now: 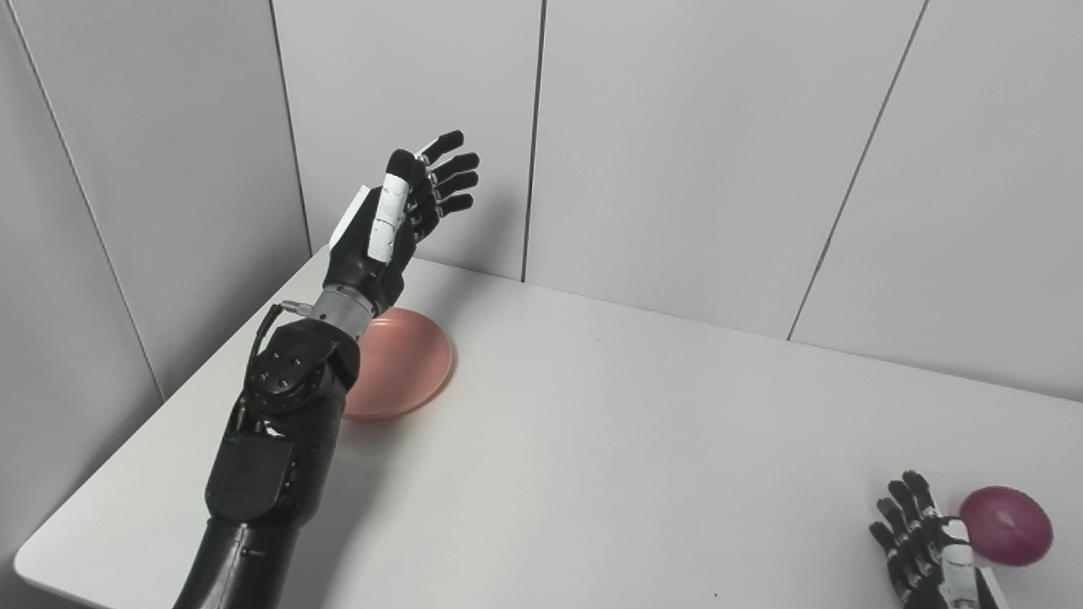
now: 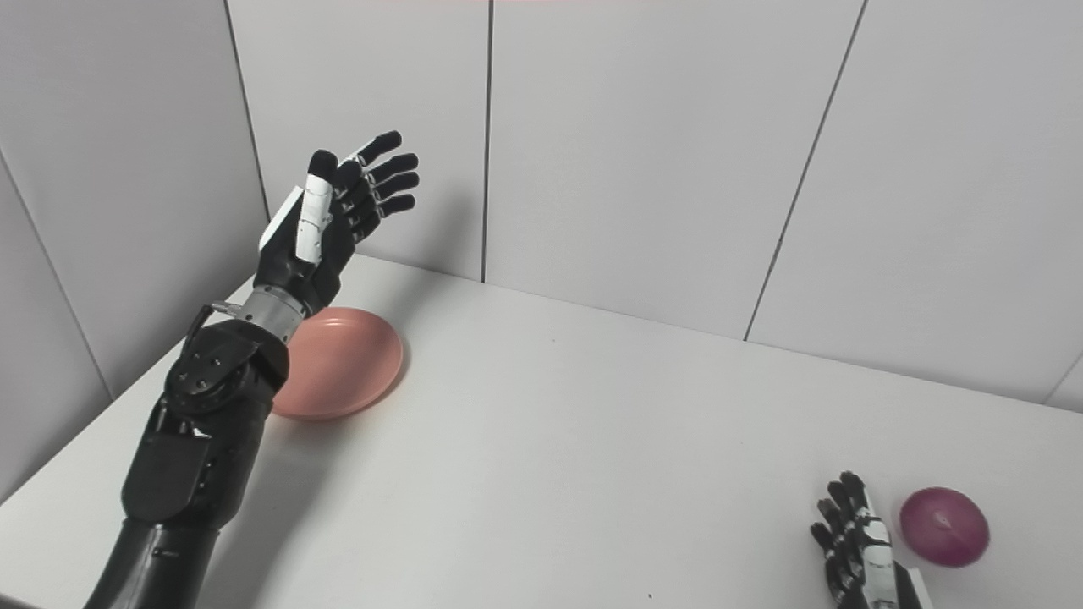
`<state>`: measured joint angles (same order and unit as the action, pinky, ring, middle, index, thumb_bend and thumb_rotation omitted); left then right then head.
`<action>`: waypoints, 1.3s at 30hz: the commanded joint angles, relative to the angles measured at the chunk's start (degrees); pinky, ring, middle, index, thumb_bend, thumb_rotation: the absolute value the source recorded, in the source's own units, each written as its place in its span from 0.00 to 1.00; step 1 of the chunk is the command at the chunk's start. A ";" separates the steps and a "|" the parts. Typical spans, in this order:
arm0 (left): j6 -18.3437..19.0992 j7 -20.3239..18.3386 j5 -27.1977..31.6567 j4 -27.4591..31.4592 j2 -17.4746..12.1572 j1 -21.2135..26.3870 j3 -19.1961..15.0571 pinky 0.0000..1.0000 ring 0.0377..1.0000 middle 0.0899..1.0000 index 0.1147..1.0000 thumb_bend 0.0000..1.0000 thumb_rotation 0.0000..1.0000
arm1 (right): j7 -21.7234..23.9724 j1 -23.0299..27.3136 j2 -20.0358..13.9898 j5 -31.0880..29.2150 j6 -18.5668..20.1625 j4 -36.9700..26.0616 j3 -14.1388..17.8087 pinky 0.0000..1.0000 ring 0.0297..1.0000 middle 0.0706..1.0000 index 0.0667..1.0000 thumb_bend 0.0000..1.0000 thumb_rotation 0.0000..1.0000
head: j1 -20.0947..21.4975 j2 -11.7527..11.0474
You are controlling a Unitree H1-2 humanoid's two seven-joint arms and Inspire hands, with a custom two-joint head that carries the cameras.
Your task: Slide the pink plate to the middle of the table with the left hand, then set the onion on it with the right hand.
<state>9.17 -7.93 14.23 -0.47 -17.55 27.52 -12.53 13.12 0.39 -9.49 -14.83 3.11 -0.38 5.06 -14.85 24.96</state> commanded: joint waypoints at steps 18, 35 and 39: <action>-7.33 1.32 0.41 -24.97 -10.23 7.62 -6.97 0.88 0.86 0.84 0.87 0.99 1.00 | 0.63 -1.07 0.75 -0.82 -0.01 2.56 -0.50 1.00 1.00 1.00 1.00 0.87 1.00 | -1.03 0.52; -12.93 1.16 -1.47 -43.59 -11.64 9.13 -5.93 0.87 0.88 0.89 0.91 0.92 1.00 | 0.20 -1.55 0.52 -0.58 0.88 1.30 -0.56 1.00 1.00 1.00 1.00 0.85 1.00 | -1.19 1.29; -13.69 1.21 -1.31 -45.10 -11.94 8.76 -6.01 0.88 0.88 0.88 0.91 0.92 1.00 | 0.38 -1.56 0.38 -0.81 0.85 1.13 -0.49 1.00 1.00 1.00 1.00 0.86 1.00 | -1.19 1.64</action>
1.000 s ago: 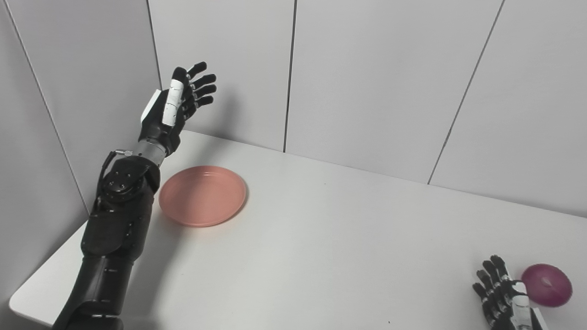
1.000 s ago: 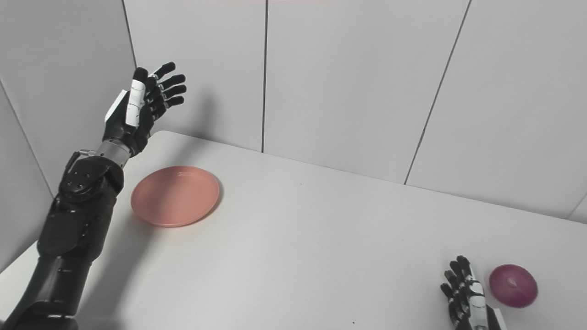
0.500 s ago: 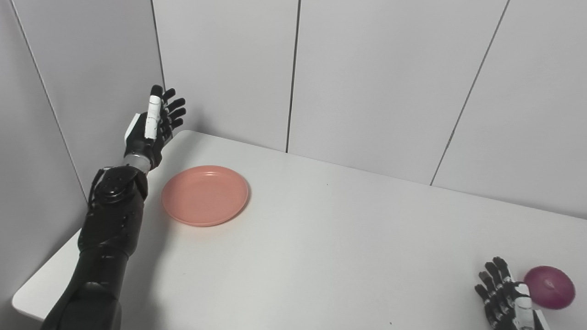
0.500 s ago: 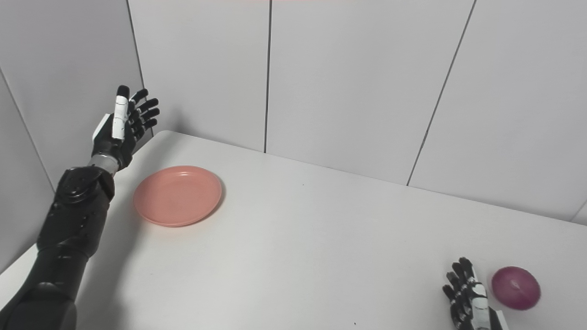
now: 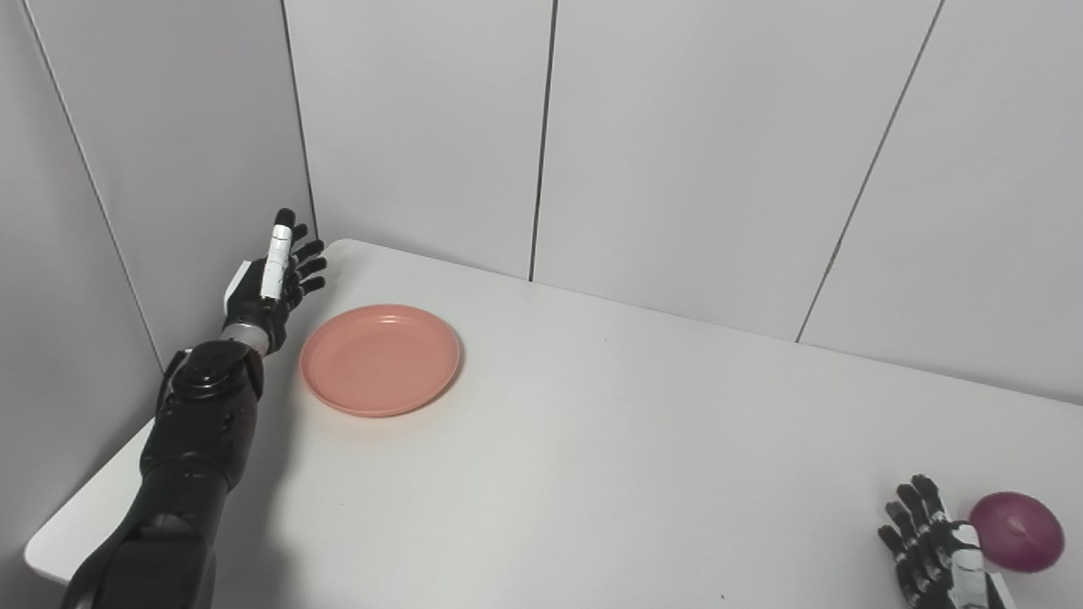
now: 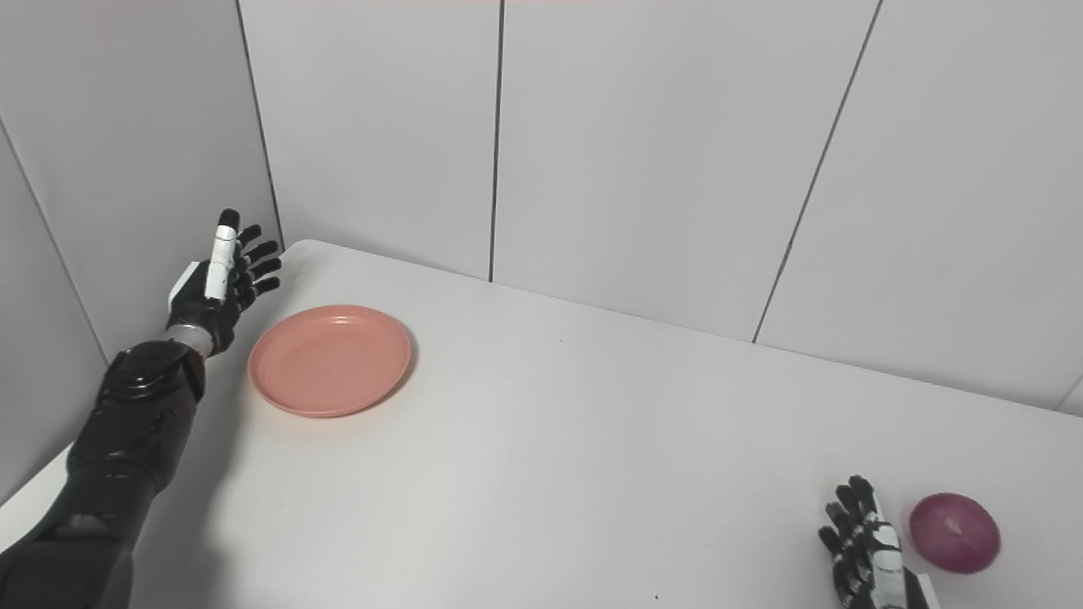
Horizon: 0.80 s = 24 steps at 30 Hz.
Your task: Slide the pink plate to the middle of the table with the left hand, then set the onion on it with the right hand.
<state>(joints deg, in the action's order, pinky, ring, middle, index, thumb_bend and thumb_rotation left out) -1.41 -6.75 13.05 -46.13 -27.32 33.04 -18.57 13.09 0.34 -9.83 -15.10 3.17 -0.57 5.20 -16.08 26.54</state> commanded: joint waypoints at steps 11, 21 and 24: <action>-4.51 -0.29 1.38 -4.80 -2.10 1.77 -1.25 0.96 0.89 0.87 0.91 0.91 1.00 | 0.32 -1.64 0.17 -0.71 1.24 0.79 -0.47 1.00 1.00 0.99 1.00 0.86 1.00 | -0.03 0.77; -8.87 -3.12 2.54 -10.98 -1.50 1.60 -1.10 0.96 0.90 0.87 0.88 0.92 1.00 | 0.44 -1.68 -0.15 -0.94 1.76 0.41 -0.63 1.00 1.00 0.99 1.00 0.86 1.00 | 0.08 1.44; -9.10 -2.76 3.45 -11.82 -1.08 1.66 -1.40 0.93 0.88 0.85 0.84 0.93 1.00 | 0.43 -1.74 -0.09 -0.97 1.66 0.22 -0.65 1.00 1.00 0.99 1.00 0.87 1.00 | 0.17 1.67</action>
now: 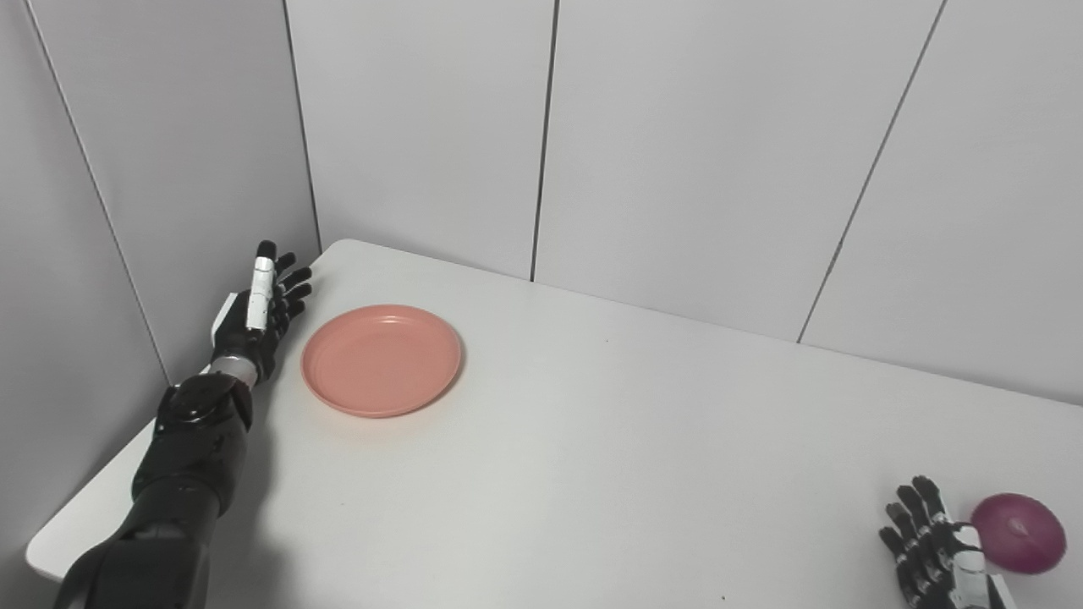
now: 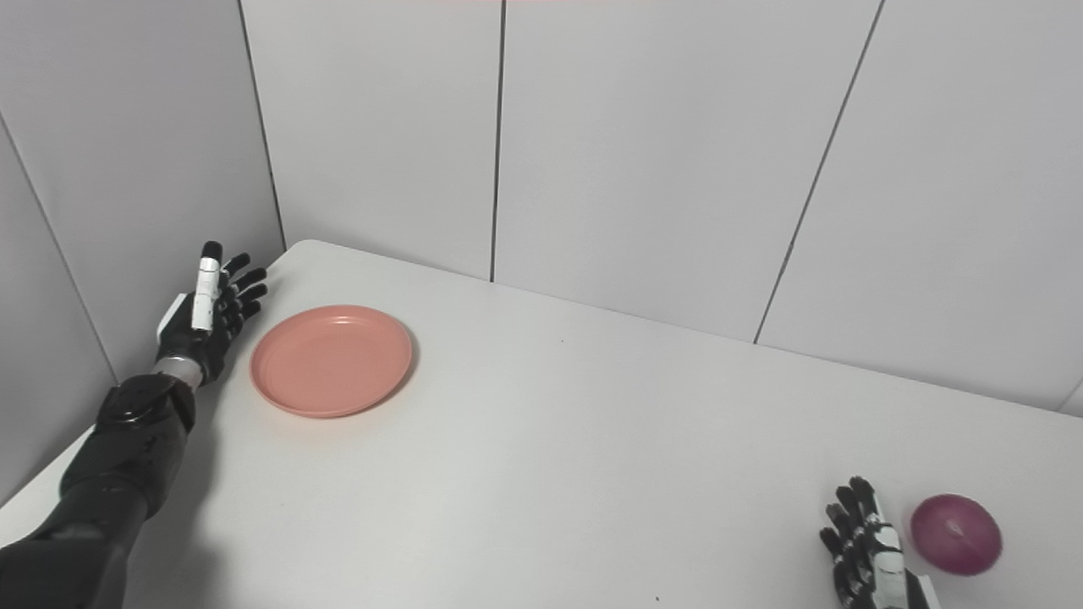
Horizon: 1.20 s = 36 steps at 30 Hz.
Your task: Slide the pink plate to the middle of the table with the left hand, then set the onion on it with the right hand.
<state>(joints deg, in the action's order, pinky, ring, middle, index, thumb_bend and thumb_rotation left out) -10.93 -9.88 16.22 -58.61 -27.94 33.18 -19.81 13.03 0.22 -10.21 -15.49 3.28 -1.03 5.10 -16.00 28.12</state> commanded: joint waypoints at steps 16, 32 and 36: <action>7.39 -3.41 6.92 8.75 3.99 -0.74 -0.49 0.88 0.86 0.86 0.90 0.91 1.00 | 0.27 -1.70 0.22 -0.37 1.54 0.05 -0.94 1.00 1.00 0.99 1.00 0.87 1.00 | 0.73 0.90; 17.68 -2.57 7.21 27.29 10.58 -5.91 1.48 0.87 0.84 0.85 0.89 0.94 1.00 | -0.10 -1.62 0.51 -0.45 1.70 -0.35 -1.10 1.00 1.00 0.98 1.00 0.88 1.00 | 1.13 1.40; 19.73 -3.68 8.05 29.57 11.58 -6.88 2.08 0.91 0.88 0.88 0.91 0.91 1.00 | -0.01 -1.66 0.50 -0.59 1.73 -0.40 -1.11 1.00 1.00 0.99 1.00 0.87 1.00 | 1.24 1.63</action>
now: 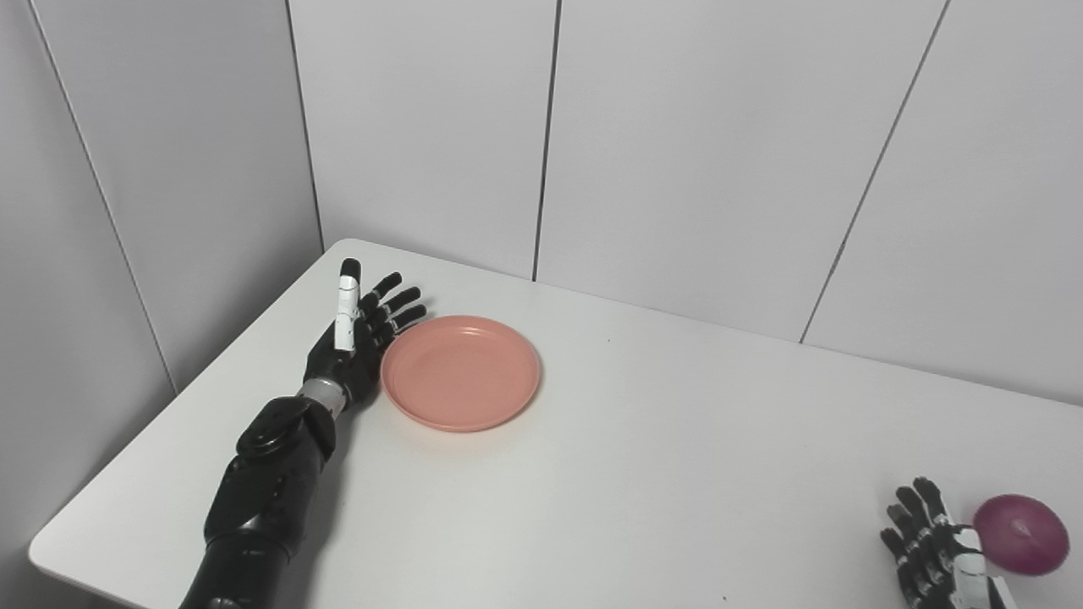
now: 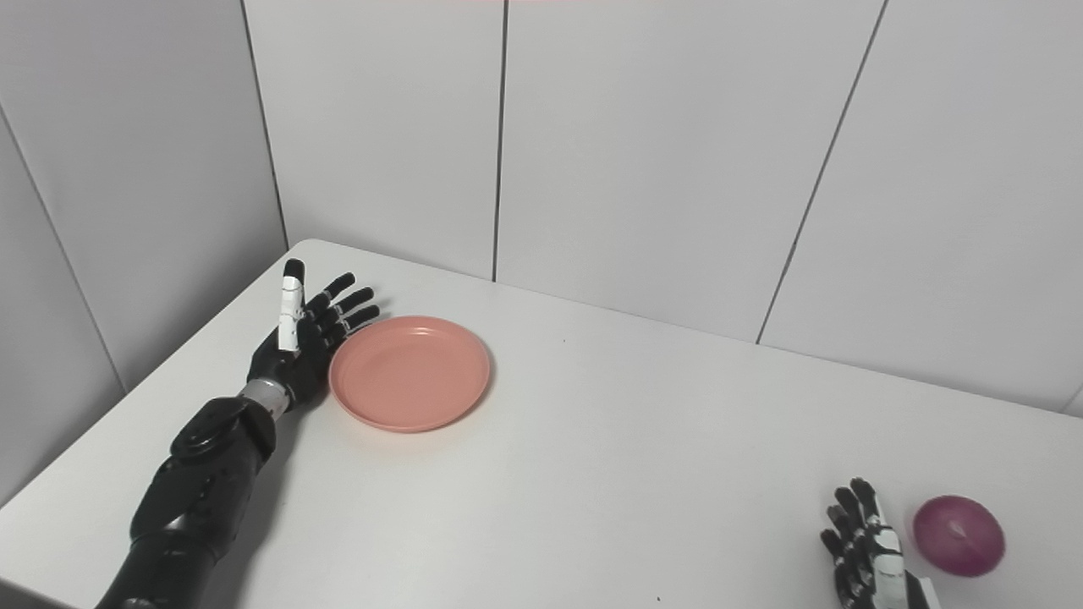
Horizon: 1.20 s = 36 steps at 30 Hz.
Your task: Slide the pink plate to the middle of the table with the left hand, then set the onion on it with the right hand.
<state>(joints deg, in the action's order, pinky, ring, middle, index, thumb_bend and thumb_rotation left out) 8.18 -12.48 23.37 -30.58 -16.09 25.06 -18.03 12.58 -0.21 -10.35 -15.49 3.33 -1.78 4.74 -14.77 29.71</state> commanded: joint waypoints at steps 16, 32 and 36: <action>1.21 -4.46 0.20 1.64 4.63 -0.77 5.76 0.88 0.86 0.87 0.91 0.89 1.00 | 0.50 -0.81 1.10 -0.40 0.99 1.08 -1.08 1.00 1.00 0.98 1.00 0.88 1.00 | 0.96 0.71; -3.94 -4.44 -4.34 -5.01 11.32 -0.47 12.67 0.80 0.81 0.82 0.87 0.89 1.00 | 0.03 -0.69 2.21 0.30 0.43 0.58 -1.56 1.00 1.00 0.96 0.99 0.89 1.00 | 2.22 1.22; -3.92 -3.93 -5.26 -4.32 13.25 -1.32 14.54 0.77 0.79 0.81 0.86 0.91 1.00 | -0.02 -0.49 2.41 0.52 0.20 0.66 -1.82 1.00 1.00 0.96 0.99 0.88 1.00 | 2.82 1.46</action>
<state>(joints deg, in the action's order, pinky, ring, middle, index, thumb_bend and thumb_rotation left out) 1.39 -17.16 19.69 -32.81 -3.85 26.17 -4.47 11.94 -0.15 -9.47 -14.67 3.30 -1.93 4.16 -11.96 31.11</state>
